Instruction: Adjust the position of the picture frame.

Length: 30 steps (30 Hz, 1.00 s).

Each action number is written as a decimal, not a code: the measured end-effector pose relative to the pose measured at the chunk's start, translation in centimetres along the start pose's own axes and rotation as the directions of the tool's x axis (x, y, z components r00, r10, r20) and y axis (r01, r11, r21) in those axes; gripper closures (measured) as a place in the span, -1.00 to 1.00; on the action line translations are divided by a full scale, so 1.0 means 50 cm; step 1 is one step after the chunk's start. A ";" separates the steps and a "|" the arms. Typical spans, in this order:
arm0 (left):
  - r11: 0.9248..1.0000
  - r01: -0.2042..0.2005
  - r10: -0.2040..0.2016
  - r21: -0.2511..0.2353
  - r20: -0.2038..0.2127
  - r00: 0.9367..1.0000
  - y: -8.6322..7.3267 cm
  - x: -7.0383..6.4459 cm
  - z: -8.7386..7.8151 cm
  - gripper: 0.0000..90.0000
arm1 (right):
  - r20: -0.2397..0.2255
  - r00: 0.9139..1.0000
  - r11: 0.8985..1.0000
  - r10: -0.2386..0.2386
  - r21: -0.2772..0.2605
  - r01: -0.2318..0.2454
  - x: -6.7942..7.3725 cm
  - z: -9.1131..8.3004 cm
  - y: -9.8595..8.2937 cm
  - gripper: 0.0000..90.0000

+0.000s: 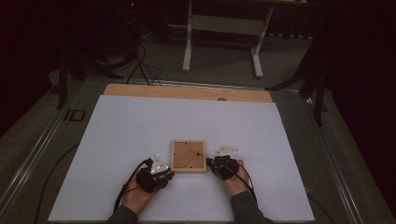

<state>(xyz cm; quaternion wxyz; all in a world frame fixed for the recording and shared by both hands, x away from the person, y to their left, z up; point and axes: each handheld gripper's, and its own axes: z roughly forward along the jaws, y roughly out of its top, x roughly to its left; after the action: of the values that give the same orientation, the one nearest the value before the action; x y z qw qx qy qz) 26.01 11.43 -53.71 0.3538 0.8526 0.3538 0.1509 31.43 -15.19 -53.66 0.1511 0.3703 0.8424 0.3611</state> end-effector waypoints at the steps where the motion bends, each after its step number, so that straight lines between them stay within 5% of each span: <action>1: 1.000 0.004 -0.004 -0.001 -0.002 1.000 0.000 0.001 0.000 0.62 | -0.001 1.000 1.000 0.001 0.000 -0.001 0.000 0.001 0.001 1.00; 30: 1.000 0.018 -0.018 0.000 -0.037 0.999 0.019 0.020 0.019 0.64 | 0.025 1.000 1.000 0.001 -0.011 0.000 -0.018 0.023 0.022 1.00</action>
<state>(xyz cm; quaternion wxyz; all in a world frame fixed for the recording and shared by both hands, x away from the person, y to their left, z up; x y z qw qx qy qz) 27.66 11.20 -53.68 0.3484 0.8465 0.3678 0.1632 33.21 -14.76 -53.69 0.1637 0.3742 0.8384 0.3608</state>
